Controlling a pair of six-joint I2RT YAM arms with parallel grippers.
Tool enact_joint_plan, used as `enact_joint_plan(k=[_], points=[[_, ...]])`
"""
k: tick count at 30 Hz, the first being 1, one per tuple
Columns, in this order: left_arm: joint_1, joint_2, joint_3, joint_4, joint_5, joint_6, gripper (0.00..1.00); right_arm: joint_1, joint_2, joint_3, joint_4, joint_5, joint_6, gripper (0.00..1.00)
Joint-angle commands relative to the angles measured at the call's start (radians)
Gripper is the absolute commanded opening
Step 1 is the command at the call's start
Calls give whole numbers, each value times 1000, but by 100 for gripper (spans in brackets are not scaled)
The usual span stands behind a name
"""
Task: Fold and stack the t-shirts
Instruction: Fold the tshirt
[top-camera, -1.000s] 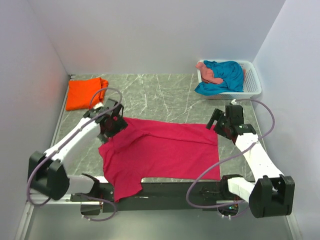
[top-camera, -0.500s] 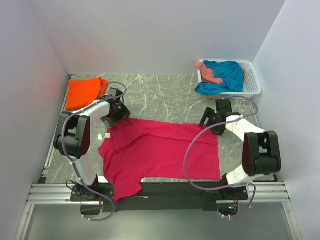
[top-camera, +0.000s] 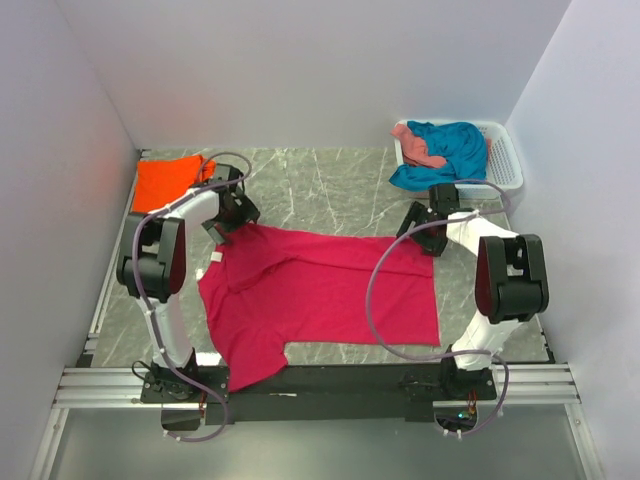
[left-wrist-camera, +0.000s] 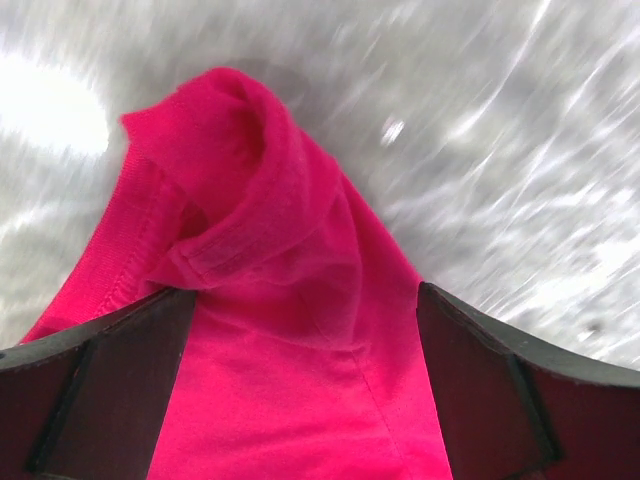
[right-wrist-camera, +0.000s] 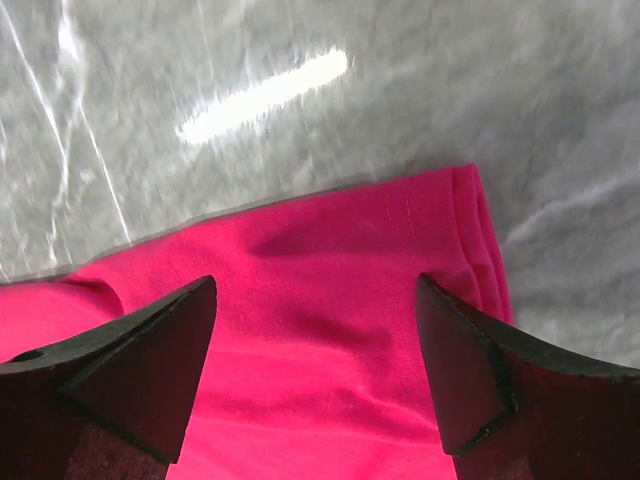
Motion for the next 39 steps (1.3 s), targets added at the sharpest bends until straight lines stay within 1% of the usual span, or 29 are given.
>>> enact_joint_plan(k=[1,7,8,11,12,15,17,19,21,22,23,24,25,26,27,28,29,30,31,32,33,34,35,36,37,39], points=[[27,118,55,44,32,23,100,-24,59,65,-36,49,1,87],[47,230,238,13,44,37,99,-36,129,174,-47,56,-8,88],[49,242,258,13,50,39,99,-62,146,188,-44,57,-11,88],[49,294,366,-8,64,42,99,-62,171,240,-47,92,0,88],[49,308,379,-8,67,40,100,-62,172,255,-45,97,4,88],[50,302,414,-2,72,46,99,-62,149,270,-21,70,4,88],[49,290,459,-37,46,53,100,-62,108,275,-25,73,-2,88],[50,241,468,-54,24,57,99,-61,65,255,-33,77,-8,88],[50,186,424,-59,9,54,100,-59,-13,200,-21,71,-6,88],[50,120,393,-57,6,50,99,-61,-42,177,-15,65,-3,88],[49,82,323,-57,8,45,99,-61,-99,154,-8,65,4,88],[49,8,281,-62,11,33,100,-61,-125,108,-7,63,7,88],[49,-30,240,-69,11,25,99,-61,-153,87,-7,59,6,88],[43,-70,155,-85,-3,11,99,-59,-200,48,-14,57,9,89],[36,-154,105,-92,-15,1,99,-61,-223,30,-18,56,13,89],[29,-202,51,-102,-26,-10,99,-59,-245,7,-18,45,12,89],[21,-246,-51,-112,-32,-21,99,-59,-287,-13,-16,31,14,89],[3,-332,-100,-128,-32,-47,99,-59,-308,-56,-10,27,15,89],[-10,-374,-188,-158,-28,-56,99,-58,-343,-76,-10,23,14,90],[-38,-411,-226,-183,-26,-78,99,-58,-360,-108,-18,22,15,90],[-62,-485,-263,-227,-37,-93,99,-56,-378,-124,-18,22,15,90],[-86,-521,-324,-258,-42,-107,99,-58,-407,-137,-19,20,9,90],[-136,-555,-349,-288,-46,-139,99,-58,-421,-159,-24,16,4,91],[-158,-613,-375,-325,-57,-167,100,-58,-435,-168,-28,16,3,91],[-178,-642,-427,-397,-65,-193,99,-56,-456,-174,-34,19,4,91],[-221,-723,-484,-451,-52,-265,99,-58,-475,-191,-41,20,4,92]])
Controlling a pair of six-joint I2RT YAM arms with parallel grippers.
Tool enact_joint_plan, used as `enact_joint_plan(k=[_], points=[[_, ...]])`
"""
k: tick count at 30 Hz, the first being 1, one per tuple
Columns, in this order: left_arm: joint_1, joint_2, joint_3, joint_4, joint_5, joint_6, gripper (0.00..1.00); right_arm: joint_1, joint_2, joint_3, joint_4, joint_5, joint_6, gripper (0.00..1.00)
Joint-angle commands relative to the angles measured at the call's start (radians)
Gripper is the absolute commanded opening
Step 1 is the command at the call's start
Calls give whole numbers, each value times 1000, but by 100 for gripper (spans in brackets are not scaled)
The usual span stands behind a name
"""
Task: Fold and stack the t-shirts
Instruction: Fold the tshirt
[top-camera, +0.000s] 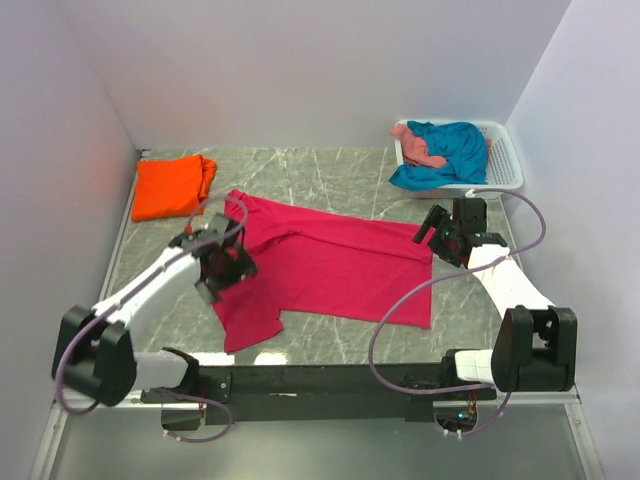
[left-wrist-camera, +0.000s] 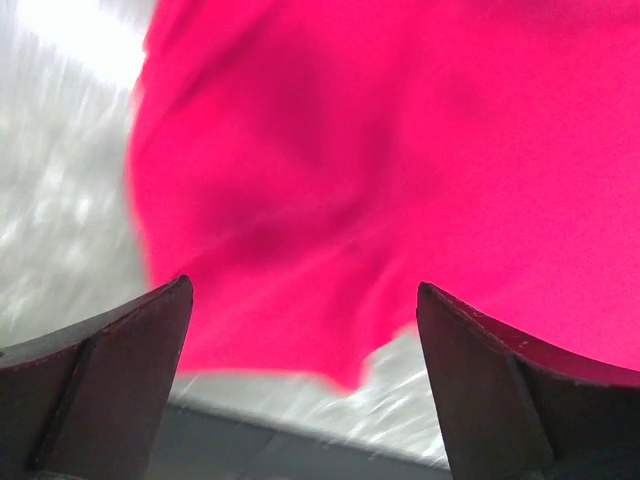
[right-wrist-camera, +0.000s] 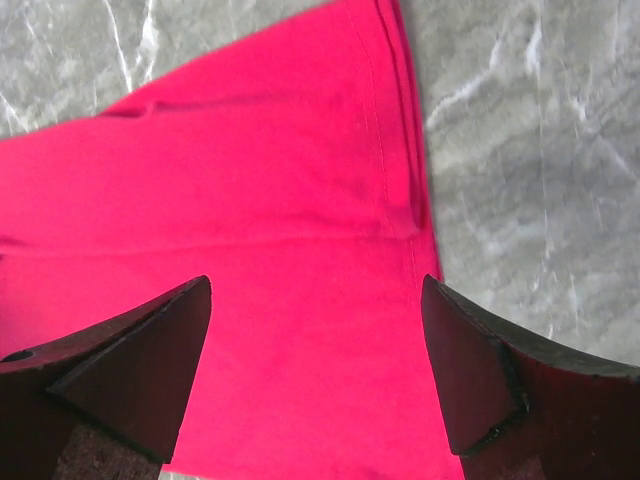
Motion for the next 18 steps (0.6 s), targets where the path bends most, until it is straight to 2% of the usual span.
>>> enact_joint_plan(k=[1,6,10,12,17,18], points=[[-43,-115,-124,-177,10,-136,99,-1,-70,-15,7,-4,-7,92],[-69,-259,-250,-200,103,-218,99,-1,-79,-32,12,-18,-7,92],[-77,-276,-336,-170,138,-216,97,-1,-67,-34,11,-16,-10,92],[-79,-264,-358,-157,156,-215,88,-1,-68,-29,7,-9,-10,92],[-80,-252,-405,-104,181,-209,71,-1,-76,-28,-2,5,-10,92],[-80,-247,-413,-87,177,-210,60,-1,-82,-29,-2,5,-8,92]])
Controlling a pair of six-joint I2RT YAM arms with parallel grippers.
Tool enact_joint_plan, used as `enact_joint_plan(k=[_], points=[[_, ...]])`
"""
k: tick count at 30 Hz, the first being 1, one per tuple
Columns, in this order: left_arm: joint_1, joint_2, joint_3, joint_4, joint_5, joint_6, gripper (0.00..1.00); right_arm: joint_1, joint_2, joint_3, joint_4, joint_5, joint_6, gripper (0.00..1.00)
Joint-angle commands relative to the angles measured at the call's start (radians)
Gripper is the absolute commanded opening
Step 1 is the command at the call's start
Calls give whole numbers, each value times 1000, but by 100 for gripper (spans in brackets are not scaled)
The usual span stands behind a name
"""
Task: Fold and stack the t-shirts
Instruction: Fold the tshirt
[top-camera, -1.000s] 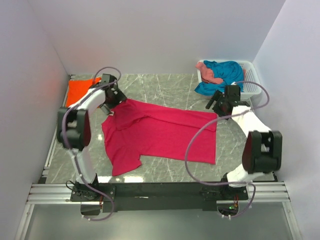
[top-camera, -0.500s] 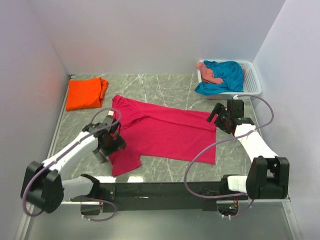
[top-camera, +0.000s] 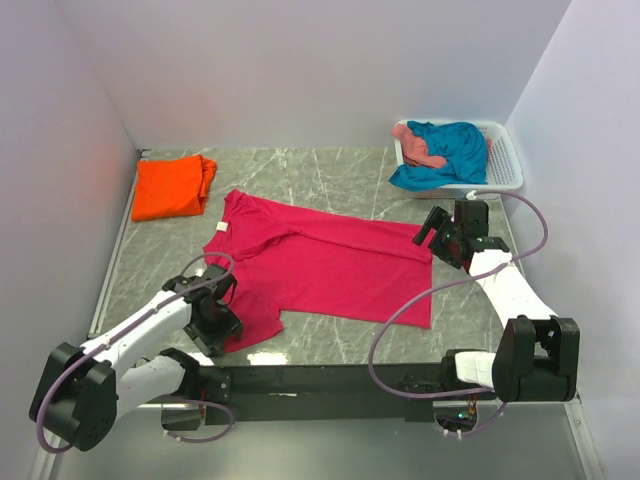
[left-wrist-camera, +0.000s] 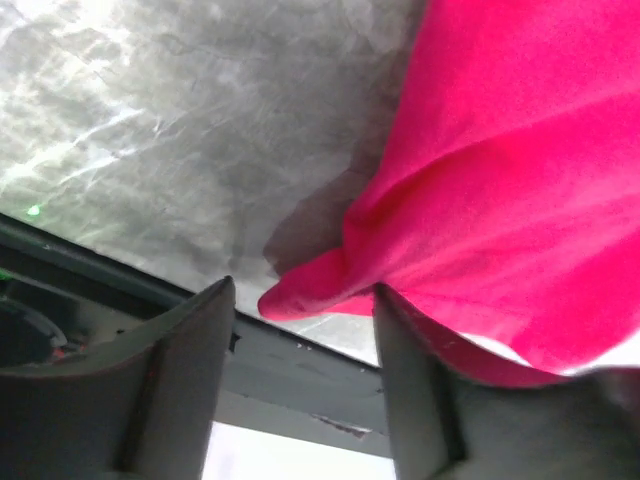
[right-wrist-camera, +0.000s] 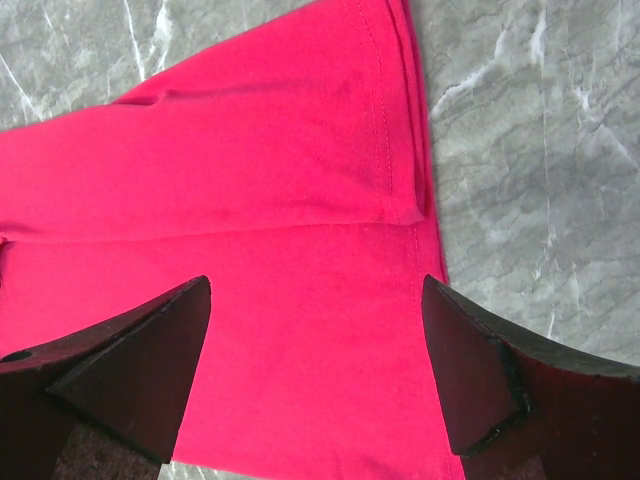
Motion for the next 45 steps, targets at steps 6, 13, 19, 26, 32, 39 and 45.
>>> enact_joint_plan(k=[6,13,19,26,32,39,45], points=[[-4,39,3,109,33,18,5,-1,-85,-47,-42,13,10,92],[-4,48,35,115,48,49,1,0,-309,-223,-217,-39,107,92],[-3,44,58,115,43,82,1,10,-455,-312,-352,-105,200,91],[-3,16,76,132,54,102,1,89,-478,-352,-413,-93,288,90],[-3,27,96,161,82,121,1,112,-432,-389,-337,-65,317,88],[-1,10,133,140,53,119,1,112,-368,-389,-260,-7,320,76],[0,21,164,132,42,132,1,112,-346,-375,-242,27,302,44]])
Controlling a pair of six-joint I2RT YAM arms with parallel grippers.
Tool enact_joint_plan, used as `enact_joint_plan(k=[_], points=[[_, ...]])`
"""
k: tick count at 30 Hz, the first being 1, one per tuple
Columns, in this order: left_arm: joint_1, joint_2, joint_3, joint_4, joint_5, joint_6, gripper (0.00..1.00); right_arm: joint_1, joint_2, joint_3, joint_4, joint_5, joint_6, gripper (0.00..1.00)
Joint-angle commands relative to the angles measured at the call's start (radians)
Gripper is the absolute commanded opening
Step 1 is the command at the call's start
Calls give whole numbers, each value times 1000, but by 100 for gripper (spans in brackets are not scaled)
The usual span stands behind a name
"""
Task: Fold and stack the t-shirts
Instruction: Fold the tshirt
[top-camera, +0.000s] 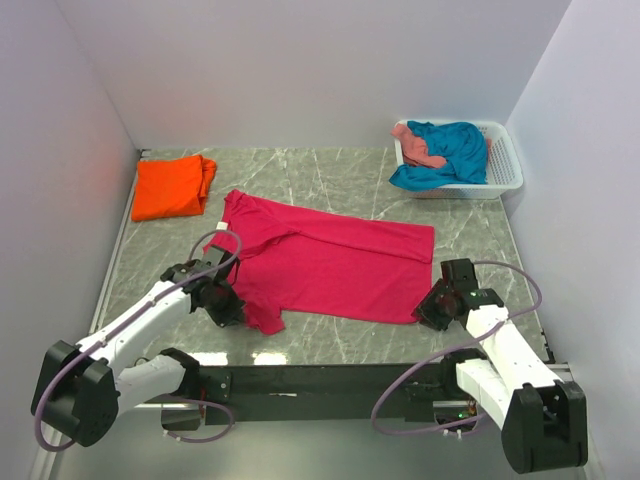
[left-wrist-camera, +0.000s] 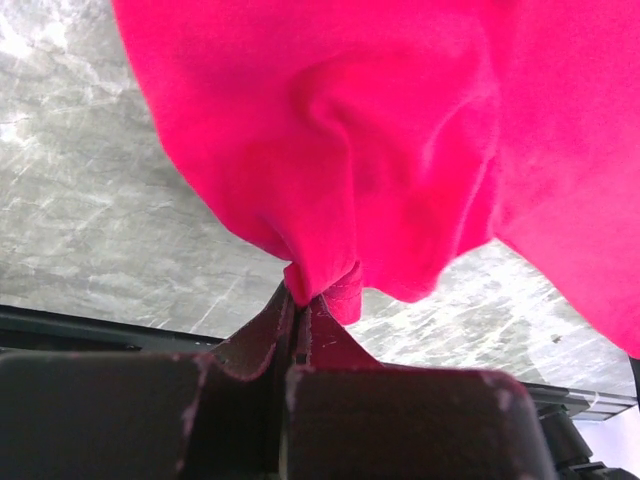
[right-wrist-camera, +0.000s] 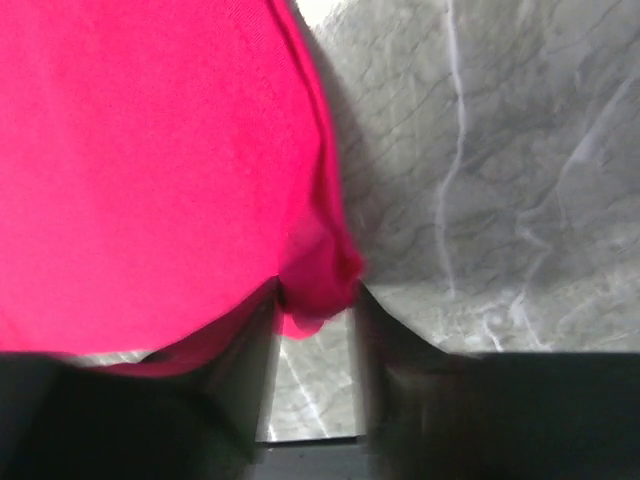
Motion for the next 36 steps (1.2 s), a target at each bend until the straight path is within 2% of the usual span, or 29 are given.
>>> enact_joint_plan(k=[1,2,5,7,14,30,36], points=[[1,-2,60,-15,-26,22,1,7,19,17,40,46,-8,36],[1,-1,64,-21,-30,22,1,7,22,17,39,48,-8,25],[1,-10,83,-10,-24,23,1,7,23,20,40,39,-16,8],[2,-13,97,4,-1,26,1,6,25,31,31,30,-25,1],[18,8,190,36,0,48,1,6,77,95,25,-27,-62,0],[200,211,422,96,45,170,1,4,279,342,11,-52,-152,0],[234,268,486,130,49,186,1,-4,341,405,-1,-35,-174,0]])
